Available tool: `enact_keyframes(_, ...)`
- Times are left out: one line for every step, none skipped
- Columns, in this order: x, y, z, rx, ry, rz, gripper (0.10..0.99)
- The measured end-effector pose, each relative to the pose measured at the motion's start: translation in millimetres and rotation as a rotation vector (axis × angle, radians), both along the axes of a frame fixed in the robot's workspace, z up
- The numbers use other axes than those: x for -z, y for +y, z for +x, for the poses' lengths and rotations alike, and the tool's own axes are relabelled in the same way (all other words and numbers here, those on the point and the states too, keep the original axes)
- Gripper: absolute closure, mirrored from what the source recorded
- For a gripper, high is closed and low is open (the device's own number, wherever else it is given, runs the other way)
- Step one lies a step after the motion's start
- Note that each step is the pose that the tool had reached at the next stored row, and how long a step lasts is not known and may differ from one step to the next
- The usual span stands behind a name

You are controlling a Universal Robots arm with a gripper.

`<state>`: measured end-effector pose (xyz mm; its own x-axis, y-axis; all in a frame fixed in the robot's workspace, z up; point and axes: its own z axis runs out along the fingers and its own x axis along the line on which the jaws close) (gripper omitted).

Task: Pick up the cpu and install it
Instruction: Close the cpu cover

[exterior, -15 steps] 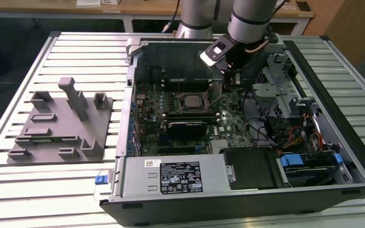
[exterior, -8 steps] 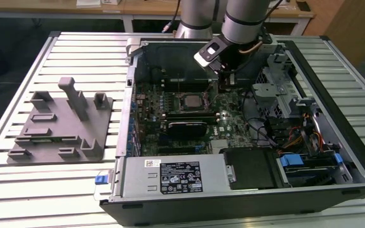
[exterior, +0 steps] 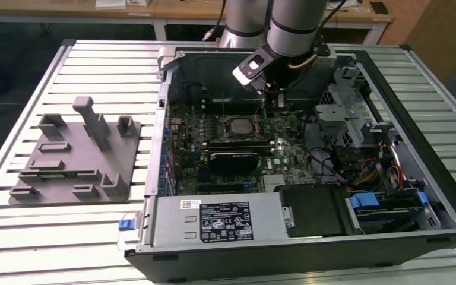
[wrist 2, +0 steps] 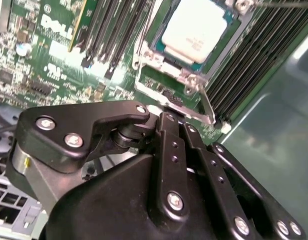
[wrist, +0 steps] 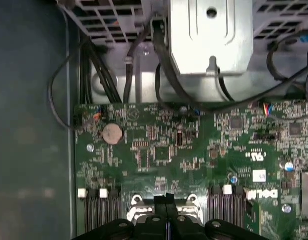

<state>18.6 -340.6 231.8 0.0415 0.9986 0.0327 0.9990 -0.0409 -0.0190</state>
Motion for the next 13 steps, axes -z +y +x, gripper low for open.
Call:
enact_keyframes(0.7, 0.0, -1.9, 0.000, 0.0000, 0.000, 0.980)
enact_keyframes(1.5, 0.0, -3.9, 0.000, 0.0000, 0.000, 0.980)
enact_keyframes(2.3, 0.0, -5.4, 0.000, 0.0000, 0.000, 0.980)
enact_keyframes(3.0, 0.0, -6.8, 0.000, 0.0000, 0.000, 0.980)
enact_keyframes(3.8, 0.0, -8.2, 0.000, -0.0001, 0.000, 0.980)
enact_keyframes(4.5, 0.0, -9.5, 0.000, 0.0000, 0.000, 0.980)
enact_keyframes(5.2, 0.0, -10.9, 0.000, 0.0000, 0.000, 0.980)
enact_keyframes(6.0, 0.0, -12.4, 0.000, 0.0000, 0.000, 0.980)
enact_keyframes(6.6, 0.0, -13.8, 0.000, 0.0001, 0.001, 0.980)
enact_keyframes(7.4, 0.0, -15.1, 0.000, 0.0001, 0.001, 0.980)
enact_keyframes(8.1, 0.0, -16.2, 0.000, 0.0002, 0.001, 0.980)
enact_keyframes(8.8, 0.0, -17.3, 0.000, 0.0004, 0.001, 0.980)
enact_keyframes(9.7, 0.0, -18.5, 0.000, 0.0007, 0.001, 0.980)
